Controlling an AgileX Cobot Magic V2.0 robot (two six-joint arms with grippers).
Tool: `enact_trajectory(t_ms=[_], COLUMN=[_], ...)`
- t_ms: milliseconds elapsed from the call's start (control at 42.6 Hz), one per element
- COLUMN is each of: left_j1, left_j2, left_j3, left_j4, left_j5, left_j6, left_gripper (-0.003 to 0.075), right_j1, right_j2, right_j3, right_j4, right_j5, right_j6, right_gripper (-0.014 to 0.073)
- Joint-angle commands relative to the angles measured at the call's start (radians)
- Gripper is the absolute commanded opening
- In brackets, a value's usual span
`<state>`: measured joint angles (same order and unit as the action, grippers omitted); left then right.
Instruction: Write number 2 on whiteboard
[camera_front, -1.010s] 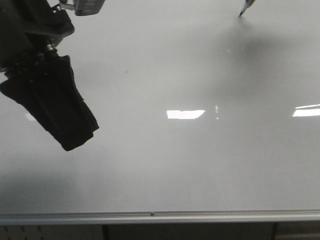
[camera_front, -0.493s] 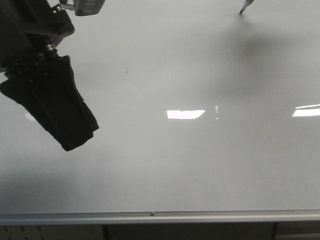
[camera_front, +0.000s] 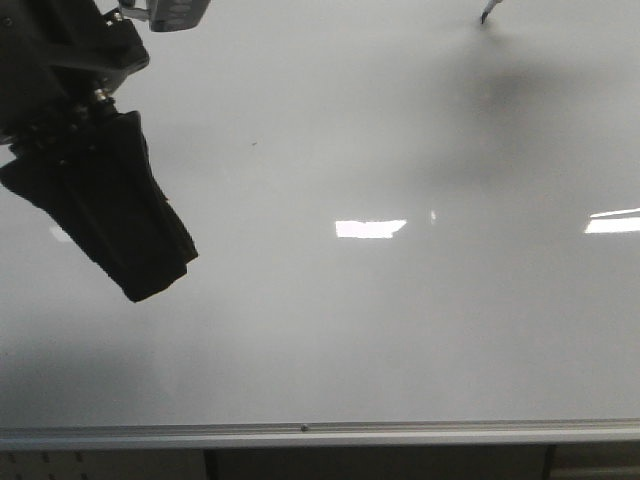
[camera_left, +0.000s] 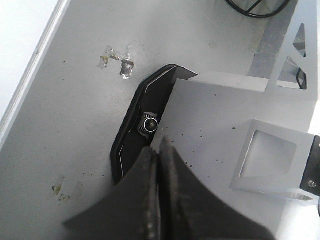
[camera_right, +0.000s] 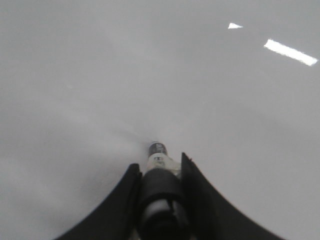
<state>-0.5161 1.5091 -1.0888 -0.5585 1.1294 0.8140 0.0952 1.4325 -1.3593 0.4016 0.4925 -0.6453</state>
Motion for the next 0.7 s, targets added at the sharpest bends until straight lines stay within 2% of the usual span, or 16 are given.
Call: enact_trajectory(t_ms=[0, 423, 681], left_j1=[-0.008, -0.008, -0.008], left_j2=[-0.036, -0.036, -0.036], left_j3=[-0.033, -0.033, -0.033], left_j4=[-0.047, -0.047, -0.047], left_j5=[-0.006, -0.006, -0.006], left_j6=[-0.003, -0.003, -0.003], left_gripper=[-0.002, -0.002, -0.002], right_j1=[-0.007, -0.127, -0.135], right_j2=[-0.032, -0.046, -0.039], right_j3=[-0.039, -0.039, -0.036], right_j4=[0.009, 0.01, 0.017], right_j5=[-0.109, -0.071, 0.023], right_j6=[0.002, 0.036, 0.036], right_gripper=[-0.0108, -0.0108, -0.0108])
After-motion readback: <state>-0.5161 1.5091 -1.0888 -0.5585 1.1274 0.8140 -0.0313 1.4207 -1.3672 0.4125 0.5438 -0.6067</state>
